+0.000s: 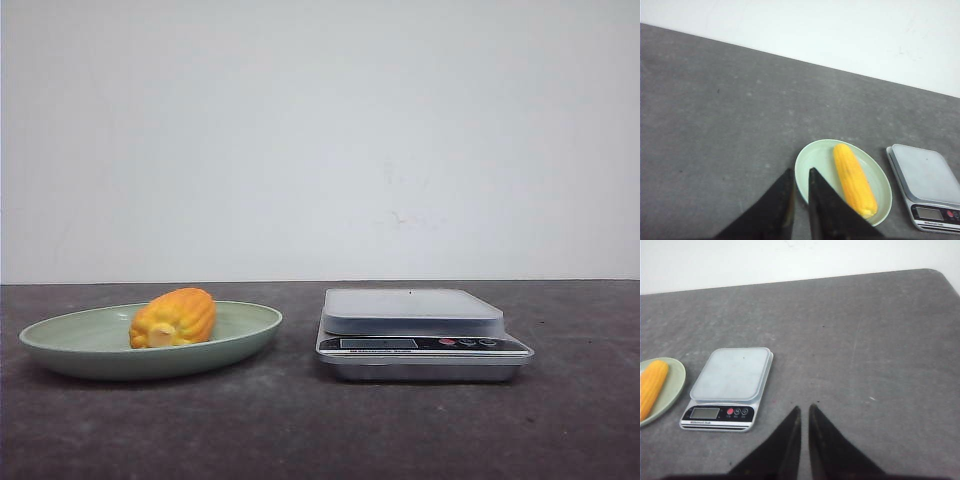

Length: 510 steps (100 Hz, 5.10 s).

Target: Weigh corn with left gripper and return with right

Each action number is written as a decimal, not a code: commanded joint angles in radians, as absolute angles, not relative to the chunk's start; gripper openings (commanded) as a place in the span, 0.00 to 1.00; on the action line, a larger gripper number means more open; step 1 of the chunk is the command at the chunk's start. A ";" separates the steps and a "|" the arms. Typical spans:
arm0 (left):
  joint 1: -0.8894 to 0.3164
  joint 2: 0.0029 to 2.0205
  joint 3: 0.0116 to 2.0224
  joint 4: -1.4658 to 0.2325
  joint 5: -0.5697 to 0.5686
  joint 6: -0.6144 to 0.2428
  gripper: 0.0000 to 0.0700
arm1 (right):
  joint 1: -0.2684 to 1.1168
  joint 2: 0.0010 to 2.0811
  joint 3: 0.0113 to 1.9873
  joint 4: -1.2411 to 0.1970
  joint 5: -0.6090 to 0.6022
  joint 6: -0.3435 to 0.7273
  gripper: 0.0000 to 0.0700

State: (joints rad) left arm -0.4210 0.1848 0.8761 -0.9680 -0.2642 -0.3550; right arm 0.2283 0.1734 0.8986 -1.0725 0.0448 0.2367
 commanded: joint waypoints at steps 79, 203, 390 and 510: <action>-0.422 0.187 0.885 -0.972 -0.261 -0.340 0.00 | 0.229 0.172 0.909 -1.031 0.046 0.254 0.01; -0.028 0.003 0.016 -0.187 -0.003 -0.146 0.00 | 0.229 0.172 0.909 -1.031 0.052 0.254 0.01; -0.028 0.003 0.016 -0.187 -0.003 -0.146 0.00 | -0.024 0.004 0.010 -0.178 0.047 0.076 0.01; -0.028 0.003 0.016 -0.187 -0.003 -0.146 0.00 | -0.023 0.004 0.010 -0.155 0.000 0.078 0.01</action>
